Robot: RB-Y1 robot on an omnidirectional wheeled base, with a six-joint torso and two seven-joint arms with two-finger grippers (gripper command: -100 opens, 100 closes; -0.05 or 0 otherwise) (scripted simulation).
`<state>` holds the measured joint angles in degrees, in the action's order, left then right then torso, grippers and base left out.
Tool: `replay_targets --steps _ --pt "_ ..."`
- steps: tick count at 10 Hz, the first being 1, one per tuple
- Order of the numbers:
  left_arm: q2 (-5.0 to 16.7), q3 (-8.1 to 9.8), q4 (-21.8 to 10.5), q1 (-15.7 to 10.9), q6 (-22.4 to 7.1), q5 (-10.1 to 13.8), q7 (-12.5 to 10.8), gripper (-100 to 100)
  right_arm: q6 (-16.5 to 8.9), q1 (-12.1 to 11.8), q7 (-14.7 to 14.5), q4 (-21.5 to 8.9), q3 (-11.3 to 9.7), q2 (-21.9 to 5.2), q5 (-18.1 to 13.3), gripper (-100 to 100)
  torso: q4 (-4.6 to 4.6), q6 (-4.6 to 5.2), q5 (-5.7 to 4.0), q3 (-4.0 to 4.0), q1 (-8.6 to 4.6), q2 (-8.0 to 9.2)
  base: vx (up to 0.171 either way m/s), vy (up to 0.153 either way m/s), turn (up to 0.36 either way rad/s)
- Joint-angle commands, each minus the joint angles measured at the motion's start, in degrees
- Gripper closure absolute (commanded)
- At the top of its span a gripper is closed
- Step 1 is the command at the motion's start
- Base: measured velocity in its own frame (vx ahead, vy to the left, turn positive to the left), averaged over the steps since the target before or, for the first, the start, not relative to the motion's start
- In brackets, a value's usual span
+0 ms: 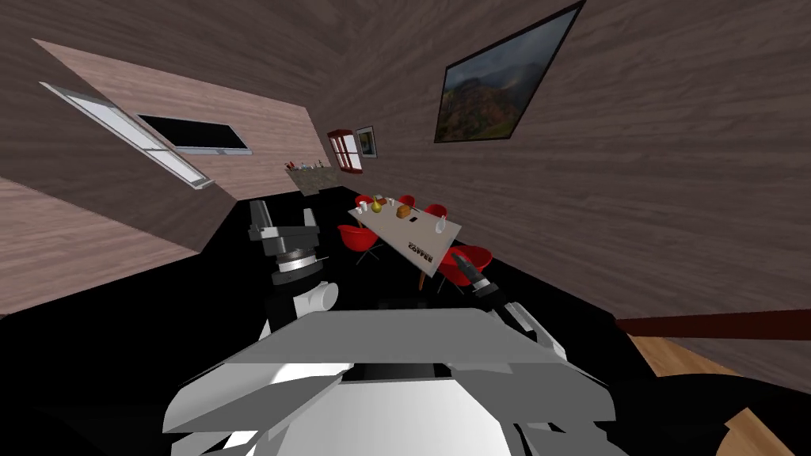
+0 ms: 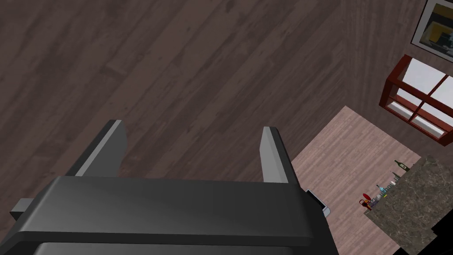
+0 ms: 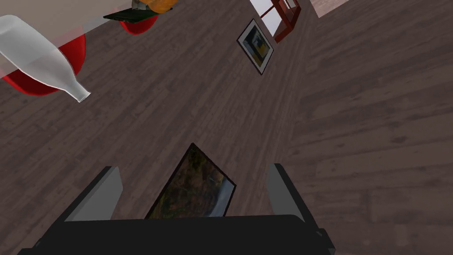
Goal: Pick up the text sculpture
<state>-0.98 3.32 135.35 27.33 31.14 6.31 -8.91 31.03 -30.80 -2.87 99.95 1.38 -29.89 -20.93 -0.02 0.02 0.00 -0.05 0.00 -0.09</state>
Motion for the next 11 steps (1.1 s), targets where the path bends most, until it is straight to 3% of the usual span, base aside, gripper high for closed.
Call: replay_targets --steps 1,2,3,5,6,7,9,11 --pt "0.0 0.0 0.0 0.0 0.0 0.0 0.0 0 -0.17 -0.24 0.39 -2.86 0.28 -2.86 -2.58 -100 0.0 0.0 0.0 0.0 0.0 0.0 0.02 0.012 0.282" --pt "0.0 0.0 0.0 -0.01 0.0 0.0 0.0 0 -0.17 -0.24 0.39 -4.72 0.28 -3.04 -2.58 -100 0.0 -0.03 0.0 -0.02 0.01 -0.03 0.021 0.005 0.129" --pt "0.0 0.0 0.0 0.0 0.0 0.0 0.0 0 -0.46 -0.57 0.25 -6.08 0.05 -4.94 -5.18 -100 -0.01 0.02 0.01 -0.01 0.01 -0.02 0.027 0.014 0.23" --pt "0.0 0.0 0.0 0.01 0.0 0.0 0.0 0 -0.46 -0.57 0.25 -8.01 0.05 -4.94 -5.18 -100 -0.01 0.02 0.01 -0.02 0.03 -0.04 0.017 0.009 0.051" --pt "0.0 0.0 0.0 0.01 0.0 0.0 0.0 0 -0.71 -0.9 0.15 -10.77 -0.21 -6.75 -7.8 -100 0.0 0.04 0.01 0.0 0.03 0.0 0.021 0.025 0.234" --pt "0.0 0.0 0.0 0.0 0.0 0.0 0.0 0 -0.71 -0.9 0.15 -11.34 -0.21 -6.75 -7.8 -100 0.0 -0.03 0.02 -0.01 0.07 -0.03 0.027 0.016 0.154" --pt "0.0 0.0 0.0 0.0 0.0 0.0 0.0 0 -1.04 -1.53 0.07 -16.06 -0.83 -10.04 -11.89 -100 -0.01 -0.03 0.02 -0.04 0.09 -0.08 0.049 0.042 0.383" --pt "0.0 0.01 0.0 0.01 0.0 0.0 0.0 0 -1.12 -1.83 0.11 -20.74 -1.19 -11.47 -14.96 -100 -0.04 0.05 0.03 -0.11 0.11 -0.18 0.066 0.033 0.149"
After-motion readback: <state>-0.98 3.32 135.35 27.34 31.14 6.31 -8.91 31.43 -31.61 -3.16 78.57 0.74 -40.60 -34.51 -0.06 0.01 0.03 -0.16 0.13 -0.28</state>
